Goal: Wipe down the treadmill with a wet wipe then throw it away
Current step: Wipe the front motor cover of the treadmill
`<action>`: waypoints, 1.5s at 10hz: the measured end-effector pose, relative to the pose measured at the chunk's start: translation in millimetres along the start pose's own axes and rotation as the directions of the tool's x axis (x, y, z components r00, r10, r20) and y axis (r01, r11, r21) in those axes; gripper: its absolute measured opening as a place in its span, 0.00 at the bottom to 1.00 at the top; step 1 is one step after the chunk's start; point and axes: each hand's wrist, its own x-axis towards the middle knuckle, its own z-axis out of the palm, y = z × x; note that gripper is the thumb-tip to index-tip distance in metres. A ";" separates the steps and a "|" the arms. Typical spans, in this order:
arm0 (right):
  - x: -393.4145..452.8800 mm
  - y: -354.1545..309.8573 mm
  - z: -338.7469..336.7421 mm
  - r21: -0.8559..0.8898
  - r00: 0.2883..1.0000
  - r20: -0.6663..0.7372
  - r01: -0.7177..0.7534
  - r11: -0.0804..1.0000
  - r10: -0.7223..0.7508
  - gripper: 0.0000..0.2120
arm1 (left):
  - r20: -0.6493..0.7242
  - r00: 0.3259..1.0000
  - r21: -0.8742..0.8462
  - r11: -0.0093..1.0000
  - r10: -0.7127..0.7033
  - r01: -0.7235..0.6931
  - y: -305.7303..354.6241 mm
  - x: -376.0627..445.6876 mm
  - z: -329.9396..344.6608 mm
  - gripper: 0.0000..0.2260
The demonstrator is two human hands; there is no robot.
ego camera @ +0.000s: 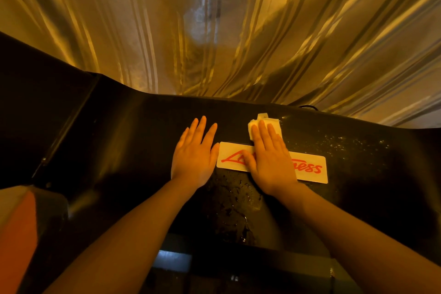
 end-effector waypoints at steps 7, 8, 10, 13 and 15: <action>-20.4 5.8 -6.3 -0.013 0.999 0.044 -0.028 1.000 0.028 0.41 | -0.014 1.000 -0.001 1.000 0.002 -0.002 0.5 -0.8 0.1 0.25; -16.1 7.8 -7.5 -0.019 0.998 0.050 -0.023 1.000 0.024 0.40 | -0.019 1.000 0.003 1.000 0.003 -0.003 0.1 -1.4 0.4 0.25; 22.4 19.8 -21.6 -0.041 0.993 0.051 -0.104 0.994 0.106 0.35 | -0.018 1.000 -0.005 1.000 0.005 -0.005 0.2 -1.7 -0.3 0.25; 3.8 17.3 -18.4 -0.004 0.994 0.044 -0.096 0.995 0.096 0.36 | -0.025 1.000 -0.006 1.000 0.004 -0.004 0.2 -1.1 0.1 0.25; -27.6 15.2 -4.7 -0.015 0.998 0.035 -0.050 0.999 0.050 0.40 | -0.035 0.999 -0.007 1.000 0.007 -0.007 -0.1 -1.6 1.4 0.25</action>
